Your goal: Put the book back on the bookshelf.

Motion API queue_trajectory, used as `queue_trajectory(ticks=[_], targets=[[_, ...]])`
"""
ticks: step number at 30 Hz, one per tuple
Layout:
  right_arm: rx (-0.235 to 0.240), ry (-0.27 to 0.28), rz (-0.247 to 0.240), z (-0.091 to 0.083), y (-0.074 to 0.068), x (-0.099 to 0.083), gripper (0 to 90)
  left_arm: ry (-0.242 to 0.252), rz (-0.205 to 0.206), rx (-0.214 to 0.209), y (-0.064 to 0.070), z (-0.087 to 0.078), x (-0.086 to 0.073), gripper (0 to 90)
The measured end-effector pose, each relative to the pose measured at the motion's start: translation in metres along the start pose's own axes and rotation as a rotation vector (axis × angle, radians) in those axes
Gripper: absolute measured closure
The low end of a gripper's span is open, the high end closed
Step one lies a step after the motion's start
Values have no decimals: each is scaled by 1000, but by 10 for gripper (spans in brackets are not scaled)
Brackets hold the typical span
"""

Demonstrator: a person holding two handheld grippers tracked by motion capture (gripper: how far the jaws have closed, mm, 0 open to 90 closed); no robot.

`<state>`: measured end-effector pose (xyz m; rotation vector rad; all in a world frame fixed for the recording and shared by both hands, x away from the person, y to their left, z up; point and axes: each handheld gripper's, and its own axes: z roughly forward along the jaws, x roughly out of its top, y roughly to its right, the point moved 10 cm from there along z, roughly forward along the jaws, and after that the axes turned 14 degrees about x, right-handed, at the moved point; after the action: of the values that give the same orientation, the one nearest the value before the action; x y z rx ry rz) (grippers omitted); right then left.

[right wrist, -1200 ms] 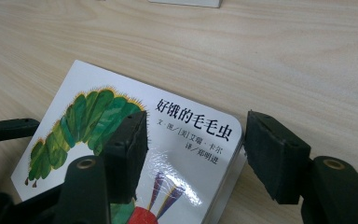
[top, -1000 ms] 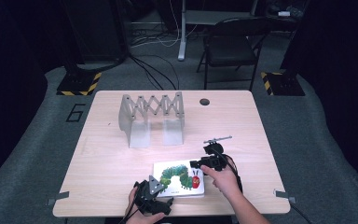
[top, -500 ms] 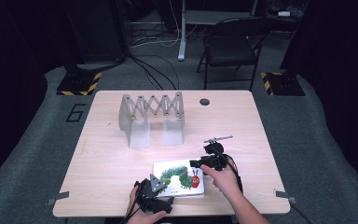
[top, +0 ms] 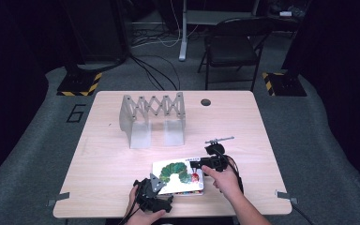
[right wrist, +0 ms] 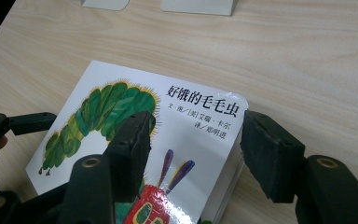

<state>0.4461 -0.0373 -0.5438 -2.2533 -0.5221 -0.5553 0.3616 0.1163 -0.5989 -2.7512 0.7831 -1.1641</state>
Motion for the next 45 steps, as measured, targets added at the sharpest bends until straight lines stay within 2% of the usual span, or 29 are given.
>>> queue_trajectory(ticks=[4, 11, 14, 19, 20, 23, 25, 27, 28, 29, 33, 40, 41, 42, 45], targets=[[5, -12, 2, 3, 2, -2, 424, -11, -17, -30, -3, 2, -1, 0], [-8, -26, 8, 6, 6, -4, 424, -9, -19, -43, -6, 3, -1, 17], [-5, -33, 20, 8, 8, -6, 423, -12, -22, -42, -6, 3, -1, 19], [-15, -55, 14, 13, 13, -9, 422, -6, -20, -36, -7, 3, 0, 20], [-20, -55, 26, 14, 13, -10, 422, -6, -20, -36, -7, 3, 0, 20], [-24, -73, 1, 17, 18, -12, 416, -9, -20, -37, -7, 3, -1, 21], [-23, -85, 18, 19, 18, -14, 414, -10, -18, -36, -8, 3, -1, 25], [-28, -84, 17, 20, 19, -15, 414, -8, -19, -35, -8, 3, -1, 30], [-23, -83, 25, 21, 19, -15, 411, -10, -39, -34, -8, 3, -1, 34], [-21, -84, 13, 20, 21, -14, 410, -10, -39, -32, -8, 3, -1, 37], [-27, -90, 16, 22, 23, -15, 384, -9, -34, -28, -9, 3, 0, 41], [-32, -86, 16, 25, 26, -9, 361, -10, -29, -30, -9, 3, -1, 42], [-5, -91, 29, 29, 25, -8, 326, -11, -31, -29, -9, 3, -1, 41], [-5, -91, 29, 29, 25, -8, 326, -11, -29, -30, -9, 3, 0, 41], [-15, -122, 36, 32, 26, -3, 330, -11, -27, -26, -10, 3, 0, 41]])
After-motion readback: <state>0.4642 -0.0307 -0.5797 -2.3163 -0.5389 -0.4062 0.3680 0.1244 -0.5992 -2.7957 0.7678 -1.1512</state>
